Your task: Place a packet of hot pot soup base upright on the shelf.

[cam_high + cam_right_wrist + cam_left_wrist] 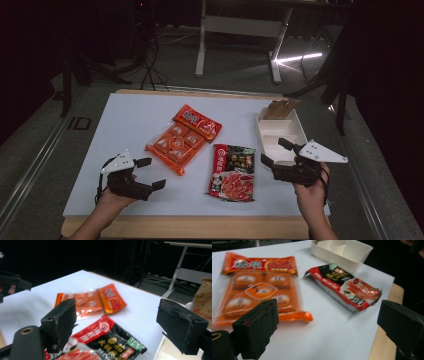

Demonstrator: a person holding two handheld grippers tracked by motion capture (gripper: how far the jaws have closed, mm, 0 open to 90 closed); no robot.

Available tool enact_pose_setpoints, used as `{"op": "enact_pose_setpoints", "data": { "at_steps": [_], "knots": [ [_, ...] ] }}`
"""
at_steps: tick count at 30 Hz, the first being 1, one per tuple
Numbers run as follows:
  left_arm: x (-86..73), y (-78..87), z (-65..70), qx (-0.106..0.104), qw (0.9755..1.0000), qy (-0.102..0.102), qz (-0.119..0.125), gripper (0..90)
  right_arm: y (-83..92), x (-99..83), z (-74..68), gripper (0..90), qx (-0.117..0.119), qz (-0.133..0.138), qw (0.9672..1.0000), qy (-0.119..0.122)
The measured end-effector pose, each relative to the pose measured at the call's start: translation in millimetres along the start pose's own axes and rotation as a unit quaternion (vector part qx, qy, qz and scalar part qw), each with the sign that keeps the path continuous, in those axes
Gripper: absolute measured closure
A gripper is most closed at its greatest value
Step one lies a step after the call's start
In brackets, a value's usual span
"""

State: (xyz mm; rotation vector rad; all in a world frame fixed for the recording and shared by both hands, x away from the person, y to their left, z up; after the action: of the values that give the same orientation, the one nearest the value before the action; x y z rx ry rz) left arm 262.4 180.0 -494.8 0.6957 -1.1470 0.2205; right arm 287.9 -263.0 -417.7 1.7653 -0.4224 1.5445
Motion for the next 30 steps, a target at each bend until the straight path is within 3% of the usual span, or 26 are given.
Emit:
{"op": "enact_pose_setpoints", "data": {
  "at_steps": [5,9,13,18,24,27,30],
  "knots": [
    [7.2,-7.7,4.5,-0.01,0.9999,-0.008,-0.008,5.0,10.3,-9.0,-10.9,13.5,-0.014,0.009,0.9998,-0.014],
    [12.6,-13.7,5.7,-0.016,0.9997,-0.01,-0.015,5.2,19.0,-12.2,-17.7,12.2,0.002,0.012,0.9994,-0.032],
    [18.2,-22.7,6.8,-0.02,0.9994,-0.013,-0.025,5.8,20.9,-20.6,-22.8,12.1,0.003,0.011,0.9998,-0.014],
    [26.9,-36.5,5.1,-0.02,0.9991,-0.019,-0.034,5.8,16.8,-28.4,-22.7,11.3,0.014,0.0,0.9997,-0.022],
    [39.6,-54.2,2.3,-0.017,0.9989,-0.024,-0.036,10.4,18.3,-31.8,-18.6,11.4,0.024,0.014,0.9994,-0.023],
    [47.8,-63.8,2.2,-0.016,0.9987,-0.03,-0.037,15.0,20.2,-32.6,-17.6,11.4,0.015,0.024,0.9996,0.001],
    [55.7,-75.3,3.6,-0.025,0.9981,-0.037,-0.041,15.9,21.1,-32.4,-17.2,11.3,0.013,0.02,0.9997,-0.002]
  ]
}}
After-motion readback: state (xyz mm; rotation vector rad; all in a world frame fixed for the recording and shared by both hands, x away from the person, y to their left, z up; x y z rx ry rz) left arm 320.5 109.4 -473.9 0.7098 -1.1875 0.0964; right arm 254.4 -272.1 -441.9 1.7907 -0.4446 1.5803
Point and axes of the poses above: each handheld gripper's, and its own axes: y roughly backward along the jaws, x roughly out of its top, z roughly to its right, the point moved 2 cm from there along -y, roughly forward along the jaws, and after that the axes turned 1 degree about y, right-handed, at the moved point
